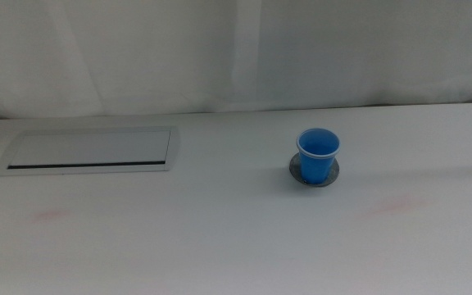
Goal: Place an empty cup on a cup mat.
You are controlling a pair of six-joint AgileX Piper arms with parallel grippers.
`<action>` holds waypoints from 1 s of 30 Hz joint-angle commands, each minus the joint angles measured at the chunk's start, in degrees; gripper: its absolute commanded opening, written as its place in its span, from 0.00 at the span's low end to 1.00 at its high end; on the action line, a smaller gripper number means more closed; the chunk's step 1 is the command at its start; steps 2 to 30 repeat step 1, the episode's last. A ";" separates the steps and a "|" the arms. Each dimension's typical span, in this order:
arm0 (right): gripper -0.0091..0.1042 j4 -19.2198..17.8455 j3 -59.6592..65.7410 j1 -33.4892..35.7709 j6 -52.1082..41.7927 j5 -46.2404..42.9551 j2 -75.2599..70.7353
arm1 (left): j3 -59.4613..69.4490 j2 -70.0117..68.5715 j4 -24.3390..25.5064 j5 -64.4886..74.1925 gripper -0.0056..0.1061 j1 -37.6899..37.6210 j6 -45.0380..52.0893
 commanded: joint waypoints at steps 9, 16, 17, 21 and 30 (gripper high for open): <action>0.06 -0.43 2.26 -0.25 -0.13 -0.34 0.19 | 2.27 -1.96 0.00 -0.83 0.02 0.13 -0.06; 0.06 -0.43 2.26 -0.25 -0.13 -0.34 0.19 | 2.27 -1.96 0.00 -0.83 0.02 0.13 -0.06; 0.06 -0.43 2.26 -0.25 -0.13 -0.34 0.19 | 2.27 -1.96 0.00 -0.83 0.02 0.13 -0.06; 0.06 -0.43 2.26 -0.25 -0.13 -0.34 0.19 | 2.27 -1.96 0.00 -0.83 0.02 0.13 -0.06; 0.06 -0.43 2.26 -0.25 -0.13 -0.34 0.19 | 2.27 -1.96 0.00 -0.83 0.02 0.13 -0.06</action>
